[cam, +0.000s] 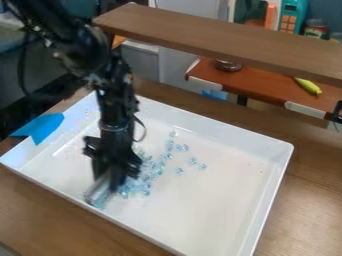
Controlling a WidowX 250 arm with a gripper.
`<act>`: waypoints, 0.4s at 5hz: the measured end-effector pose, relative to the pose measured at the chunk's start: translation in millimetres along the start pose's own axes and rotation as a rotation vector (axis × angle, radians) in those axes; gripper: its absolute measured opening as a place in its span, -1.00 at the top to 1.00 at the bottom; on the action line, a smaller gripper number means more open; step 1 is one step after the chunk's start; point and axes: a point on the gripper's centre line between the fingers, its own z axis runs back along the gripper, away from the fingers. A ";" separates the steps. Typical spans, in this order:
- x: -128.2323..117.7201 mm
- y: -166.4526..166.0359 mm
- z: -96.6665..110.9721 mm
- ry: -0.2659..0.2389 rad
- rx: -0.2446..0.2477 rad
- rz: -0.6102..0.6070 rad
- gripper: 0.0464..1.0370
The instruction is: Sweep into pile
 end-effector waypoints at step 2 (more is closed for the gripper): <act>0.4 -63.0 4.5 0.037 -0.102 -0.016 0.31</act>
